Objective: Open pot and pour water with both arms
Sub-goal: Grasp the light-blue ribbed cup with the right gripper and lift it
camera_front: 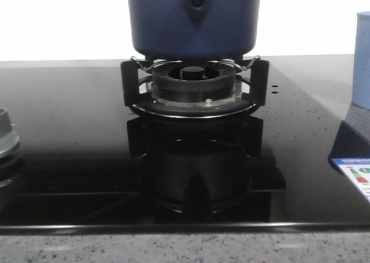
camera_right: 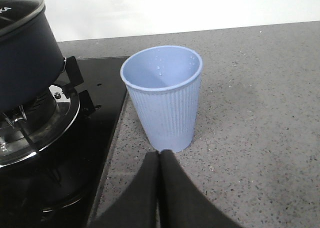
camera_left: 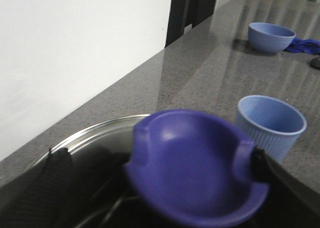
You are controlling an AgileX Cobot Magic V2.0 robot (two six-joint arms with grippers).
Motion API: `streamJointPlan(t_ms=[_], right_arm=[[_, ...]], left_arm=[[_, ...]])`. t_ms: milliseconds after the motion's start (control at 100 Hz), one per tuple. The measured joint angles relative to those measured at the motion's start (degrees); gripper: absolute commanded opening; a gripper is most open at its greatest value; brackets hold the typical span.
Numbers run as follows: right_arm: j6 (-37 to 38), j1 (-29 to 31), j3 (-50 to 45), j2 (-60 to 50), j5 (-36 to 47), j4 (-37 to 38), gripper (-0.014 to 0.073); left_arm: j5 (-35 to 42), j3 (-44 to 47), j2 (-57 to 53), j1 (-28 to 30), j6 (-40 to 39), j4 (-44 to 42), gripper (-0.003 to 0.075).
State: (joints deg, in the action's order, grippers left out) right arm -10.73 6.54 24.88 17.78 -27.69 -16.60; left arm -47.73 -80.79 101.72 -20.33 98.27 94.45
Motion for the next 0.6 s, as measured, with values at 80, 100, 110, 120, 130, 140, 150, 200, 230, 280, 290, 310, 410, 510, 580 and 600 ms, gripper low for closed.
streamJointPlan(t_ms=[80,100,110,120,130,140,150,200,230,280,290,310,410,510,580,600], right_arm=[[0.0,0.0,0.0,0.0,0.0,0.0,-0.0064],[0.0,0.0,0.0,0.0,0.0,0.0,-0.0064],[0.0,0.0,0.0,0.0,0.0,0.0,-0.0064],[0.0,0.0,0.0,0.0,0.0,0.0,-0.0064],[0.0,0.0,0.0,0.0,0.0,0.0,-0.0064],[0.0,0.0,0.0,0.0,0.0,0.0,-0.0064],[0.0,0.0,0.0,0.0,0.0,0.0,-0.0064],[0.0,0.0,0.0,0.0,0.0,0.0,-0.0064],[-0.1,0.0,0.0,0.0,0.0,0.0,-0.0064],[-0.1,0.0,0.0,0.0,0.0,0.0,-0.0064],[-0.1,0.0,0.0,0.0,0.0,0.0,-0.0064],[-0.1,0.0,0.0,0.0,0.0,0.0,-0.0064],[-0.1,0.0,0.0,0.0,0.0,0.0,-0.0064],[-0.1,0.0,0.0,0.0,0.0,0.0,-0.0064],[-0.1,0.0,0.0,0.0,0.0,0.0,-0.0064],[-0.1,0.0,0.0,0.0,0.0,0.0,-0.0064]], left_arm=[[-0.1,0.0,0.0,-0.9,0.0,0.4,0.0552],[-0.1,0.0,0.0,-1.0,0.0,0.6,0.0548],[-0.1,0.0,0.0,-1.1,0.0,0.7,0.0544],[-0.1,0.0,0.0,-1.1,0.0,0.7,0.0542],[-0.1,0.0,0.0,-1.3,0.0,0.7,0.0539],[-0.1,0.0,0.0,-1.3,0.0,0.8,0.0537],[-0.1,0.0,0.0,-1.3,0.0,0.9,0.0532],[-0.1,0.0,0.0,-1.5,0.0,1.2,0.0514],[-0.2,0.0,0.0,-1.5,0.0,1.4,0.0501],[-0.2,0.0,0.0,-1.7,0.0,1.6,0.0472],[-0.2,0.0,0.0,-1.7,0.0,1.6,0.0463],[-0.3,0.0,0.0,-1.7,0.0,1.8,0.0454],[-0.4,0.0,0.0,-1.7,0.0,1.9,0.0370],[-0.3,0.0,0.0,-1.7,0.0,2.1,0.0288],[-0.4,0.0,0.0,-1.7,0.0,2.1,0.0235],[-0.4,0.0,0.0,-1.7,0.0,2.2,0.0221]])
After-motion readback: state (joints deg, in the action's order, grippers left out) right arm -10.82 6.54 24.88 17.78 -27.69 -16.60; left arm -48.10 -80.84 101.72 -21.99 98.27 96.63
